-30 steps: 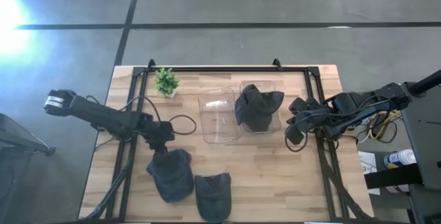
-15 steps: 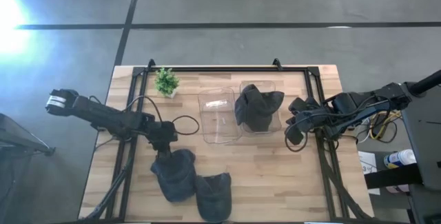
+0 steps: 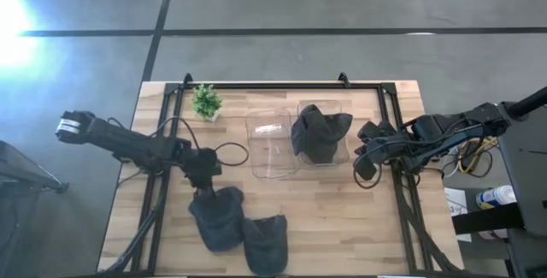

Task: Pick & Place hat
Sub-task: Put the left blue cap into the left transparent bin

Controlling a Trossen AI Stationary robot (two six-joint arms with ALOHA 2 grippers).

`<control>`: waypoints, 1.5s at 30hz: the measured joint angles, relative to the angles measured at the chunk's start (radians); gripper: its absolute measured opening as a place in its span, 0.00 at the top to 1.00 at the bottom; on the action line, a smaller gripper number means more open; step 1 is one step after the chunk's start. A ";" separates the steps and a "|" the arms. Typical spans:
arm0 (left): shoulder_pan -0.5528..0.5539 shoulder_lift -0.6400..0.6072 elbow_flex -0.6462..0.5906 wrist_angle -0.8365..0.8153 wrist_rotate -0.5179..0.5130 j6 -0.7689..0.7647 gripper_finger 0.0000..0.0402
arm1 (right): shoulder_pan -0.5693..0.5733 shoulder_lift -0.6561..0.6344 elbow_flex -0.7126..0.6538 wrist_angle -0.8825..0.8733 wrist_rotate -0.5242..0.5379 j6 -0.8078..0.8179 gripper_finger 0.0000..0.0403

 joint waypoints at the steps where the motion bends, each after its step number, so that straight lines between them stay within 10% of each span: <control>1: 0.000 -0.003 0.011 0.000 0.000 0.000 0.99 | 0.000 0.000 0.000 0.000 0.000 0.000 0.98; 15: 0.000 -0.026 0.226 -0.213 -0.025 0.047 1.00 | 0.000 0.000 0.000 0.000 0.001 -0.008 0.98; 45: 0.032 -0.071 0.879 -0.490 -0.443 0.306 1.00 | 0.000 0.000 0.000 -0.001 0.001 -0.036 0.98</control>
